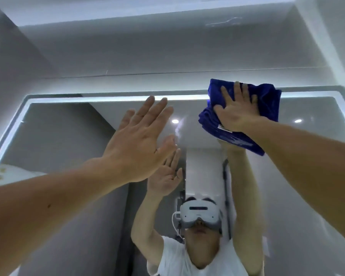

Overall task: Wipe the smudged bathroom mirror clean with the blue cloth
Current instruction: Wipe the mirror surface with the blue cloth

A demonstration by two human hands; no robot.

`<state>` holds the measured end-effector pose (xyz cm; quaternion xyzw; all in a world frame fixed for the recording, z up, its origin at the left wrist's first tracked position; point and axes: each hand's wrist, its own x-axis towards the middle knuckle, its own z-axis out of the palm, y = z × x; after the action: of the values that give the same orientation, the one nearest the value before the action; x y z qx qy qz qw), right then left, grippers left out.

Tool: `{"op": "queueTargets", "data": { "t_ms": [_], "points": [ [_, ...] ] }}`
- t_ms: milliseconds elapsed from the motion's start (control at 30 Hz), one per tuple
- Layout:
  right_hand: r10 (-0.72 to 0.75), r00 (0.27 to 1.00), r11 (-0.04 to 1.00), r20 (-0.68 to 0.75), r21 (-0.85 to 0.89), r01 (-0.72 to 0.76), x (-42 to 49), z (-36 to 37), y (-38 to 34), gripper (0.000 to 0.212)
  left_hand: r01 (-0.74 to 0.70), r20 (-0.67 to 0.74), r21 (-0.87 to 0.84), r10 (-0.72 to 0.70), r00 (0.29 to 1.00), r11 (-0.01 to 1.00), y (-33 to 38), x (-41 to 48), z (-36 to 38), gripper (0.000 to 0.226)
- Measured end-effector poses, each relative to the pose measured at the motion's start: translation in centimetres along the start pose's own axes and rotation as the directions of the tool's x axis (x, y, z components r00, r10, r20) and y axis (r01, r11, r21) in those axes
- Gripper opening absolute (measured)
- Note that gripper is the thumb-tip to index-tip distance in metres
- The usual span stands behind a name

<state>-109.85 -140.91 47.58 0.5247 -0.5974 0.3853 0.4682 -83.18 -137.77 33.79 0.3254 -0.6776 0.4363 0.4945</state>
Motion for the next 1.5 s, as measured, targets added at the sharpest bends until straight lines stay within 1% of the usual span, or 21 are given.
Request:
{"op": "queueTargets", "data": {
  "t_ms": [33, 100, 167, 233, 367, 500, 600, 633, 667, 700, 767, 800, 833, 867, 933, 1000, 1067, 1167, 1233, 1400, 1500],
  "points": [
    [0.007, 1.0, 1.0, -0.005, 0.004, -0.007, 0.7, 0.1, -1.0, 0.067, -0.006, -0.012, 0.015, 0.006, 1.0, 1.0, -0.5, 0.1, -0.4, 0.075],
    [-0.071, 0.997, 0.997, -0.03, -0.027, 0.07, 0.6, 0.5, -2.3, 0.067, -0.007, -0.027, 0.023, 0.008, 1.0, 1.0, -1.3, 0.2, -0.9, 0.073],
    [-0.231, 0.971, 0.971, -0.06, -0.081, 0.226, -0.7, 0.8, -2.9, 0.065, -0.002, -0.036, 0.017, 0.003, 0.999, 1.0, -1.7, 0.2, -0.9, 0.072],
    [-0.415, 0.908, 0.908, -0.053, -0.09, 0.41, -3.3, 1.5, -3.3, 0.062, 0.01, -0.027, 0.007, -0.009, 1.0, 1.0, -1.5, 0.1, -0.7, 0.073],
    [-0.691, 0.719, 0.718, 0.075, -0.043, 0.695, -11.2, 3.0, -2.7, 0.065, 0.018, -0.016, -0.03, -0.018, 1.0, 0.999, -0.4, -0.5, -0.5, 0.077],
    [-0.838, 0.495, 0.501, 0.232, -0.034, 0.865, -20.5, 4.3, 0.8, 0.069, -0.017, -0.001, -0.032, 0.017, 1.0, 0.999, -0.3, -1.3, -0.7, 0.075],
    [-0.93, 0.263, 0.276, 0.258, 0.015, 0.961, -21.2, 3.8, 3.6, 0.064, -0.023, 0.009, -0.043, 0.023, 1.0, 0.999, -0.4, -1.6, -0.8, 0.074],
    [-0.931, 0.254, 0.267, 0.263, 0.013, 0.964, -19.9, 3.4, 4.0, 0.063, -0.026, 0.015, -0.042, 0.027, 1.0, 0.999, -0.4, -1.6, -0.9, 0.074],
    [-0.915, 0.32, 0.325, 0.247, -0.019, 0.945, -18.1, 2.9, 4.1, 0.064, -0.03, 0.019, -0.04, 0.03, 0.999, 0.999, -0.6, -1.7, -0.9, 0.074],
    [-0.87, 0.45, 0.449, 0.202, -0.057, 0.892, -16.1, 2.4, 3.9, 0.065, -0.032, 0.023, -0.037, 0.032, 0.999, 0.999, -0.8, -1.8, -0.9, 0.074],
    [-0.673, 0.738, 0.736, 0.058, -0.056, 0.675, -11.2, 1.6, 2.6, 0.063, -0.025, 0.028, -0.027, 0.026, 0.999, 0.999, -1.4, -2.0, -0.8, 0.074],
    [-0.551, 0.835, 0.834, 0.0, -0.033, 0.551, -8.6, 1.2, 1.5, 0.061, -0.022, 0.034, -0.021, 0.023, 0.999, 1.0, -1.8, -2.0, -0.7, 0.074],
    [-0.435, 0.9, 0.9, -0.027, -0.008, 0.435, -6.0, 0.9, -0.2, 0.06, -0.015, 0.04, -0.013, 0.016, 0.999, 1.0, -2.2, -2.1, -0.5, 0.075],
    [-0.334, 0.942, 0.942, -0.024, 0.014, 0.335, -3.6, 0.5, -2.1, 0.059, -0.005, 0.046, -0.005, 0.005, 0.999, 1.0, -2.7, -2.1, -0.3, 0.076],
    [-0.197, 0.98, 0.979, 0.024, 0.053, 0.195, 0.0, 0.0, -5.9, 0.062, 0.015, 0.05, 0.008, -0.016, 0.999, 1.0, -3.6, -2.1, 0.0, 0.077],
    [-0.197, 0.979, 0.979, 0.05, 0.055, 0.195, 1.4, 0.4, -8.8, 0.064, 0.027, 0.038, 0.008, -0.027, 0.999, 1.0, -4.4, -2.1, 0.3, 0.078],
    [-0.311, 0.95, 0.95, 0.03, 0.025, 0.31, 0.5, 1.2, -10.7, 0.065, 0.037, 0.027, 0.0, -0.037, 0.999, 0.999, -5.2, -2.2, 0.5, 0.079],
    [-0.52, 0.854, 0.854, 0.004, -0.001, 0.52, -3.9, 2.7, -11.9, 0.063, 0.084, 0.02, -0.023, -0.083, 0.996, 0.996, -6.0, -2.7, 1.0, 0.076],
    [-0.621, 0.783, 0.784, 0.032, 0.01, 0.621, -8.4, 3.8, -11.6, 0.064, 0.119, 0.016, -0.041, -0.119, 0.993, 0.992, -6.0, -3.2, 1.3, 0.074],
    [-0.822, 0.536, 0.55, 0.193, 0.025, 0.835, -20.2, 5.8, -5.9, 0.064, 0.117, 0.021, -0.059, -0.116, 0.993, 0.991, -6.0, -5.0, 1.0, 0.077],
    [-0.914, 0.341, 0.338, 0.218, -0.052, 0.94, -19.8, 4.6, -2.0, 0.064, 0.125, 0.047, -0.068, -0.122, 0.991, 0.99, -6.2, -5.8, 0.7, 0.076]
  ]
}}
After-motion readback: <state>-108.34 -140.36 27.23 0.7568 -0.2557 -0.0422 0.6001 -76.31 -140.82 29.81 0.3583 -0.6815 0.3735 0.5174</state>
